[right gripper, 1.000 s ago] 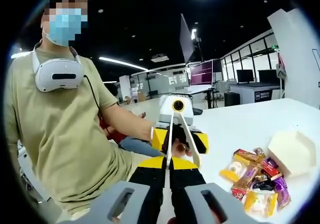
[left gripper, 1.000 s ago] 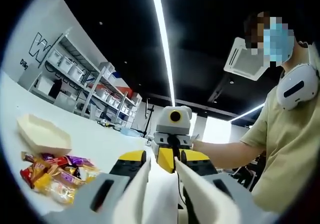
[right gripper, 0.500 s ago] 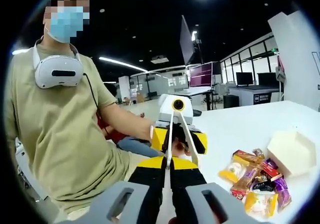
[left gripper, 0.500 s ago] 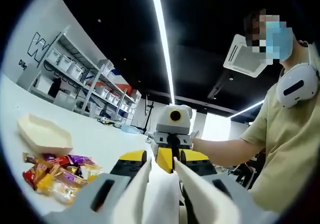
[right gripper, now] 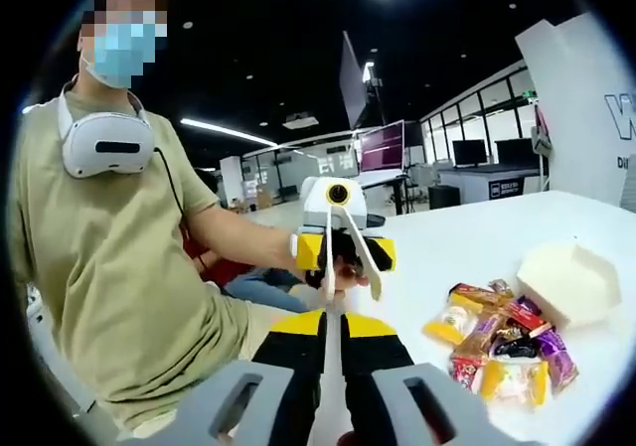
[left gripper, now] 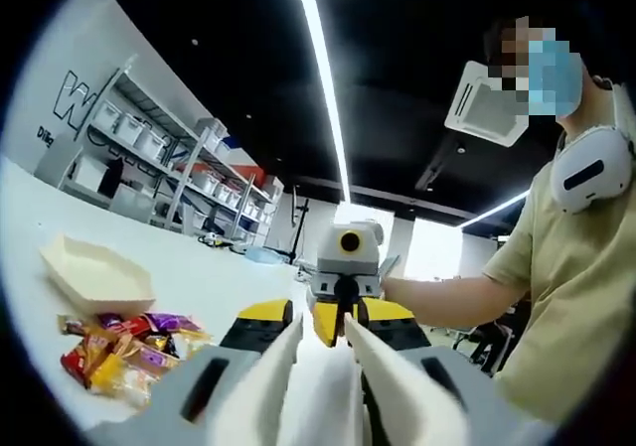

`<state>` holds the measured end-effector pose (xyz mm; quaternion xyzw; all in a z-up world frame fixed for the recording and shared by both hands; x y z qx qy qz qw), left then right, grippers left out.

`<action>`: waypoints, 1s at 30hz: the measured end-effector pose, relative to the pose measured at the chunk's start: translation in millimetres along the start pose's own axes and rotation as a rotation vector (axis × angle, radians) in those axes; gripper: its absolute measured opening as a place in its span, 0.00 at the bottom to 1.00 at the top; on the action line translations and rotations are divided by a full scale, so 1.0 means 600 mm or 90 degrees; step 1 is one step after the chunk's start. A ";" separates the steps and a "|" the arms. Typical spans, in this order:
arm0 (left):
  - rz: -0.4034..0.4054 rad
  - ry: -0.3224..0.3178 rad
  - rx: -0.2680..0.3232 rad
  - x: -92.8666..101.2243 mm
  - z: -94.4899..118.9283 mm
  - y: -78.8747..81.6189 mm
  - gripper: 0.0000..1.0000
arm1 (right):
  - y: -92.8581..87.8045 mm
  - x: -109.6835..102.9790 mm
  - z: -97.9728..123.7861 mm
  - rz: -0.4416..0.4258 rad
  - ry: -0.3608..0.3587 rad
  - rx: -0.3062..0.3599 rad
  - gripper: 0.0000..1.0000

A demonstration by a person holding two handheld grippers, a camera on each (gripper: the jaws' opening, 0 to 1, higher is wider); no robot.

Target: Place the target food into the container with the food tongs after gripping and lifting it, then release it inside without dropping or visibly crushing the food.

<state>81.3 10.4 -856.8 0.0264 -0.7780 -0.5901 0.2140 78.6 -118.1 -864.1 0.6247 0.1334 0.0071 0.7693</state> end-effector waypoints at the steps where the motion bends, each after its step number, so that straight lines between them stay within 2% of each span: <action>1: 0.000 0.001 -0.001 -0.001 0.001 0.001 0.25 | -0.001 0.000 0.002 -0.001 -0.002 0.004 0.00; 13: -0.011 0.017 -0.025 -0.010 0.013 0.010 0.24 | -0.026 0.002 0.022 -0.024 -0.059 0.056 0.04; 15: -0.021 0.024 -0.045 -0.014 0.016 0.008 0.24 | -0.032 0.004 0.027 -0.026 -0.075 0.062 0.04; 25: -0.047 0.043 -0.087 -0.029 0.032 0.023 0.24 | -0.063 0.012 0.050 -0.038 -0.150 0.084 0.05; 30: -0.060 0.051 -0.117 -0.034 0.040 0.019 0.24 | -0.072 0.015 0.056 -0.038 -0.183 0.089 0.10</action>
Point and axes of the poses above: the point that each gripper's makers call its tool centre point, and the gripper's own axes: z roughly backward along the fingers, x roughly to its right, y roughly out of its top, the point moved 6 cm from there along z, roughly backward along the fingers, and after that the axes turned 4 degrees about y, right-handed, at the moved point
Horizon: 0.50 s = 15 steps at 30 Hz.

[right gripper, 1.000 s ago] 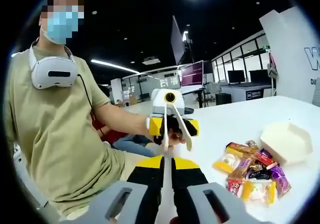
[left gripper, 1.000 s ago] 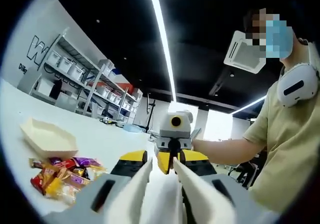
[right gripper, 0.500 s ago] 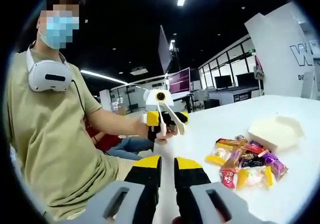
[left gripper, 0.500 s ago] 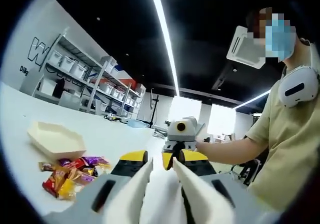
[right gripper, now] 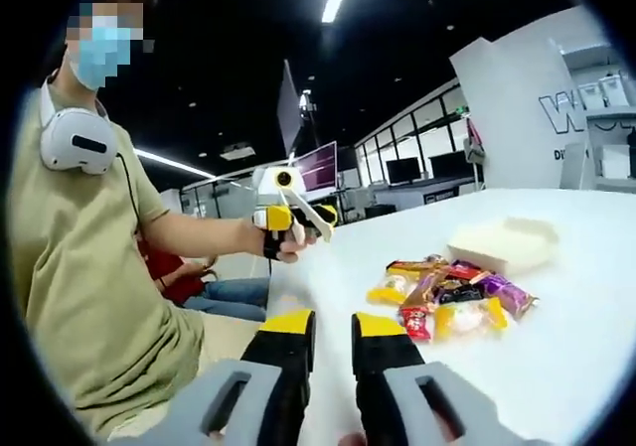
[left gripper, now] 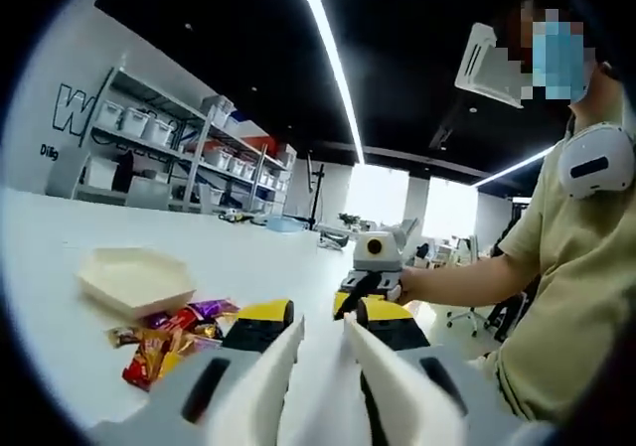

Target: Place the target food into the container with the food tongs after gripping and lifting it, then release it inside without dropping or visibly crushing the food.

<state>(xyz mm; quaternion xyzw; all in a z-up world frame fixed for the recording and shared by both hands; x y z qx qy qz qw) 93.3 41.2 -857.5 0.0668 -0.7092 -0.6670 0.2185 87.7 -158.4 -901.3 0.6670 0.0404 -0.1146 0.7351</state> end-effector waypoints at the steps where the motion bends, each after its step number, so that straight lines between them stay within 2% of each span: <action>1: -0.001 0.001 -0.005 -0.001 0.001 -0.001 0.24 | -0.002 0.003 0.001 0.002 -0.013 0.003 0.11; 6: -0.012 0.008 -0.028 -0.005 0.008 -0.003 0.24 | -0.006 0.025 0.011 0.014 -0.087 0.002 0.15; 15: -0.036 0.015 -0.072 -0.013 0.017 0.004 0.24 | -0.009 0.040 0.010 0.027 -0.153 0.027 0.29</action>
Point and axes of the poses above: the point that each gripper's makers call its tool centre point, and the gripper's own axes: z roughly backward along the fingers, x roughly to its right, y roughly out of its top, the point moved 6 cm from there along z, roughly backward along the fingers, and after that the axes turned 4 degrees about y, right-handed, at the moved point
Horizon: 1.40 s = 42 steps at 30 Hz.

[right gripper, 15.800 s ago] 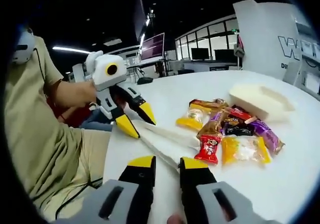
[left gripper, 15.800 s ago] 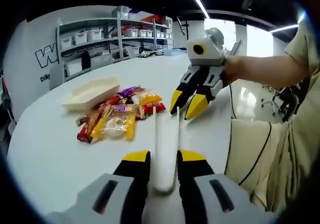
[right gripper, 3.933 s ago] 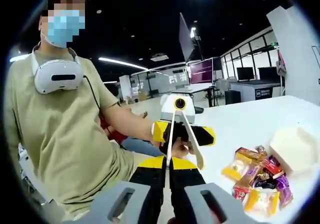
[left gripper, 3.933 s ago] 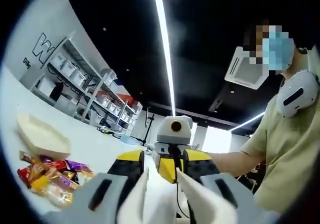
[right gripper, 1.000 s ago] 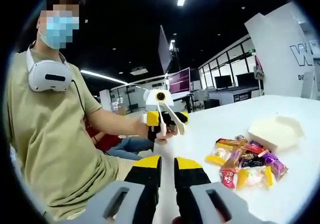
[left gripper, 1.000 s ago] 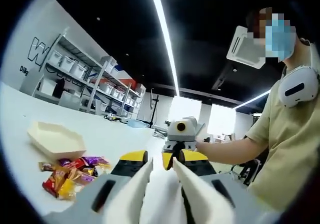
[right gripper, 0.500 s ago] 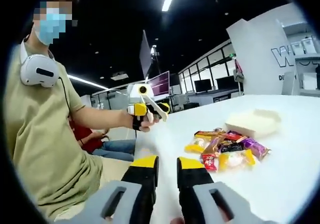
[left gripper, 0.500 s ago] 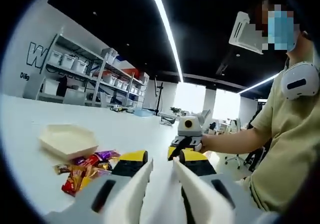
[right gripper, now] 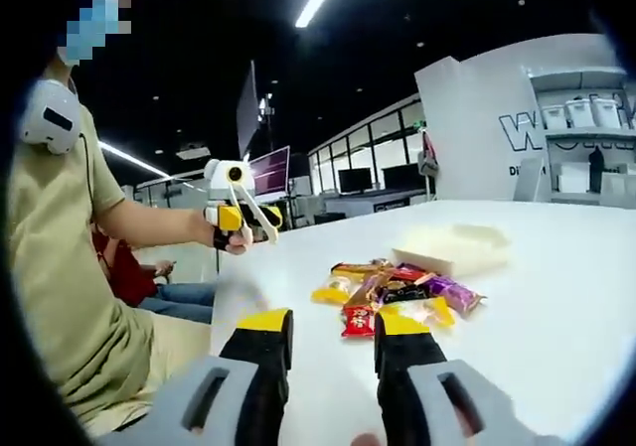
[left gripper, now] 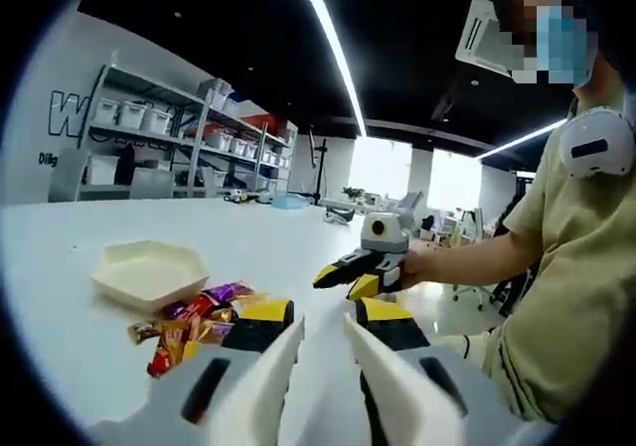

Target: Place the target food into the container with the food tongs after gripping and lifting it, then release it inside without dropping or visibly crushing the food.

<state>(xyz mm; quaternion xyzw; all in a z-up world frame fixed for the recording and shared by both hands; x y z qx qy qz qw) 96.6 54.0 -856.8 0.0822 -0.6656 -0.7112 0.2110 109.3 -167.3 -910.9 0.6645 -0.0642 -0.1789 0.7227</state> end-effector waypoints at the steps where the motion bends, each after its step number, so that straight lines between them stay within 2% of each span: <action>1: -0.002 0.002 -0.003 -0.001 0.001 0.001 0.24 | 0.000 0.003 0.000 0.002 -0.006 0.005 0.30; 5: -0.009 0.008 -0.017 -0.007 0.005 0.004 0.24 | -0.005 0.010 -0.001 -0.006 -0.027 0.024 0.35; 15: -0.023 0.019 -0.037 -0.017 0.010 0.008 0.24 | -0.020 0.017 -0.002 0.006 -0.042 0.007 0.44; 24: -0.034 0.035 -0.054 -0.030 0.015 0.009 0.24 | -0.025 0.019 -0.002 0.006 -0.052 -0.002 0.43; 29: -0.036 0.043 -0.058 -0.035 0.016 0.009 0.24 | -0.024 0.022 -0.002 0.009 -0.079 -0.012 0.46; 31: -0.038 0.044 -0.062 -0.035 0.016 0.008 0.24 | -0.010 0.025 -0.004 0.030 -0.094 -0.022 0.47; 42: -0.038 0.061 -0.069 -0.045 0.020 0.016 0.24 | 0.060 0.024 -0.007 0.046 -0.124 -0.048 0.58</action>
Point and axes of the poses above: the point that each gripper's makers call its tool centre point, and the gripper's own axes: z roughly backward along the fingers, x roughly to its right, y roughly out of its top, the point moved 6 cm from there along z, roughly backward along the fingers, and after that the axes turned 4 degrees about y, right-handed, at the moved point
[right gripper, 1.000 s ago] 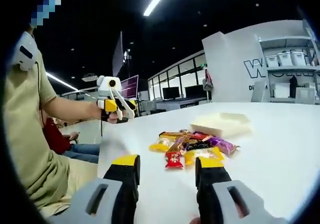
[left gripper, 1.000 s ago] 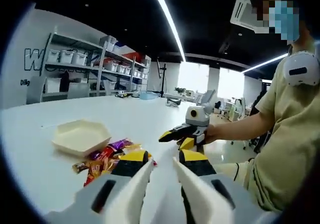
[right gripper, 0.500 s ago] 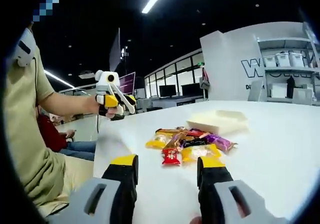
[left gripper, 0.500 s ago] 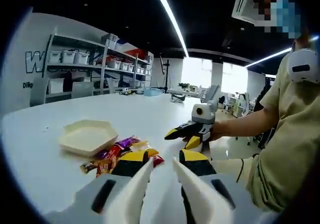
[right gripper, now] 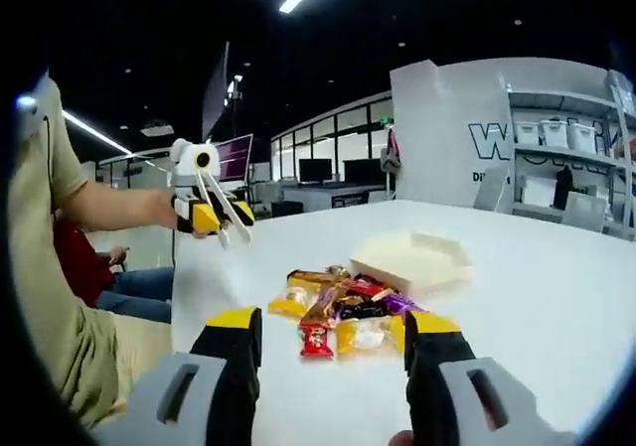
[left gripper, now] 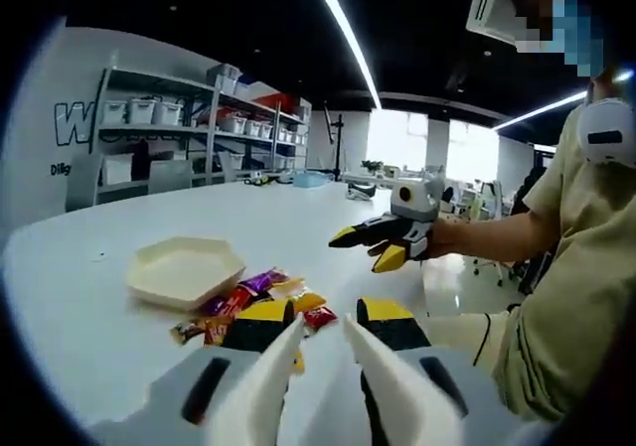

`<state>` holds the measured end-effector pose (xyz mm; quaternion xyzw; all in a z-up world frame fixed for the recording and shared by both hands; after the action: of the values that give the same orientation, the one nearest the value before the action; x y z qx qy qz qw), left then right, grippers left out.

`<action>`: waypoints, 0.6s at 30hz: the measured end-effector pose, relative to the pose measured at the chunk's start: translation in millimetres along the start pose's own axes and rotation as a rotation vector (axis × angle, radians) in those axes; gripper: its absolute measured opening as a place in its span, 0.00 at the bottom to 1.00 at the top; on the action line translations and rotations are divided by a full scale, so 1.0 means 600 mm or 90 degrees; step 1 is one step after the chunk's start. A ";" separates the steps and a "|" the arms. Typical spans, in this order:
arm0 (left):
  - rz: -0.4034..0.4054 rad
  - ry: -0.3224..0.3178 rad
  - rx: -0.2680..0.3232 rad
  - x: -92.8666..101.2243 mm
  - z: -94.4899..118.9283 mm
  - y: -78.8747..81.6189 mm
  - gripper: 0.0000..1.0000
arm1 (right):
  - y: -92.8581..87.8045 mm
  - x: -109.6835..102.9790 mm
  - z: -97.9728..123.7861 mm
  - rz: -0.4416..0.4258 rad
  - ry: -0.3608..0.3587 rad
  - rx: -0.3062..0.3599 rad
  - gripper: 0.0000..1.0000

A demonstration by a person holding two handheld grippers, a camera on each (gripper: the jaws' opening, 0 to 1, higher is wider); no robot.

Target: Place the target food into the container with the food tongs after gripping and lifting it, then release it inside without dropping or visibly crushing the food.

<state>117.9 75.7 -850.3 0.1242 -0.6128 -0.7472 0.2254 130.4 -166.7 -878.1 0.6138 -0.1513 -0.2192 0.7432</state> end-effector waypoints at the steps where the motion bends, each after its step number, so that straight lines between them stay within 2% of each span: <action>1: 0.000 0.001 -0.001 -0.001 0.000 0.001 0.24 | 0.003 -0.001 0.000 0.001 -0.001 0.000 0.59; 10: -0.005 0.009 -0.016 -0.009 -0.007 0.015 0.24 | 0.043 -0.014 -0.005 0.006 0.002 -0.015 0.63; 18: -0.008 0.016 -0.027 -0.022 -0.015 0.030 0.24 | 0.049 -0.017 -0.007 0.001 0.006 -0.023 0.63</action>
<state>136.7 71.8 -836.2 0.1328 -0.5931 -0.7596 0.2314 128.0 -153.6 -849.5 0.6012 -0.1439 -0.2183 0.7551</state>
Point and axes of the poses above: the point that each gripper's makers call its tool centre point, and the gripper's own axes: z roughly backward along the fingers, x roughly to its right, y roughly out of its top, the point moved 6 cm from there along z, roughly backward along the fingers, and after that the axes turned 4 degrees about y, right-handed, at the moved point
